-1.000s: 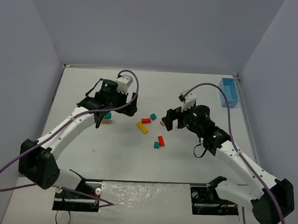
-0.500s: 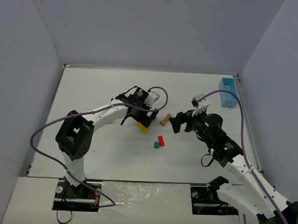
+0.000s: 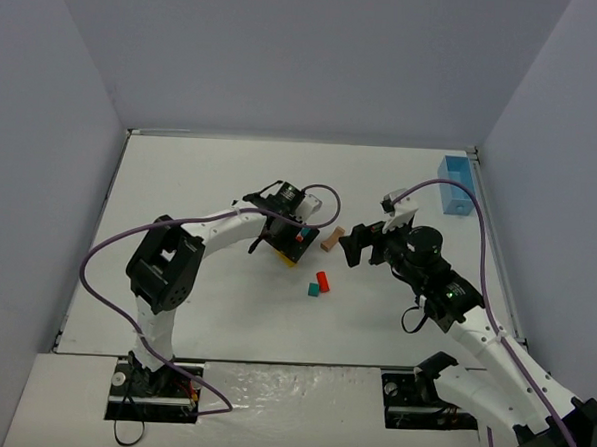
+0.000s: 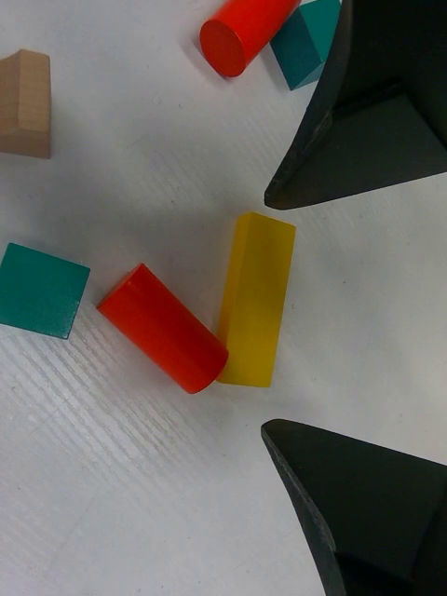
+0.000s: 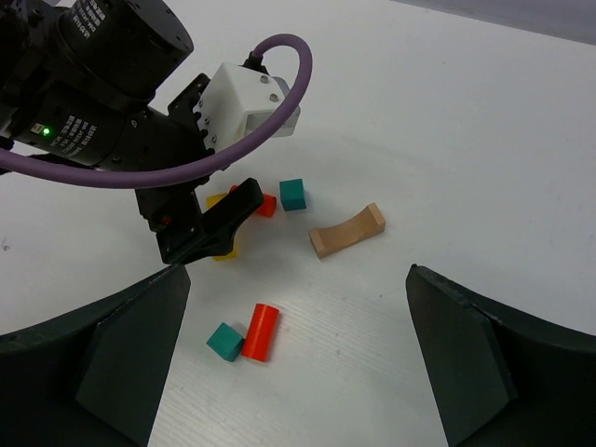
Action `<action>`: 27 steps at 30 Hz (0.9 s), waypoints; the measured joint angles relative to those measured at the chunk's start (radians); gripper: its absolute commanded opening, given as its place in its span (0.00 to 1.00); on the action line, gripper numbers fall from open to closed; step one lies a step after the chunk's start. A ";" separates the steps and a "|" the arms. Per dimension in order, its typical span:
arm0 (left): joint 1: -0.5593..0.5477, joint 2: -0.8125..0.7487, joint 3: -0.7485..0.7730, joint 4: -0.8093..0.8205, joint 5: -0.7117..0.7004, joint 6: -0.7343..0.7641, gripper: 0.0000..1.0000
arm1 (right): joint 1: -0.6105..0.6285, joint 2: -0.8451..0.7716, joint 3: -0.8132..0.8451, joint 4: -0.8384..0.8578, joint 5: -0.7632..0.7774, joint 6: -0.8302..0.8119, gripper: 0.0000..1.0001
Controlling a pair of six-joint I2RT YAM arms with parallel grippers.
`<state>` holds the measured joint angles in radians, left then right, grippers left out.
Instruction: Build the wood block tower
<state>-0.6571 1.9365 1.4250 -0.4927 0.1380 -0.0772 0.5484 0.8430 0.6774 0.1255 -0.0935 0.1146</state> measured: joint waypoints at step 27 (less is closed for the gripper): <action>-0.018 0.029 0.008 0.001 -0.087 -0.112 0.90 | -0.001 0.001 -0.014 -0.011 0.008 0.000 1.00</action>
<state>-0.6750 1.9652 1.4332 -0.4920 0.0514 -0.1895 0.5476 0.8444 0.6632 0.1146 -0.0853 0.1146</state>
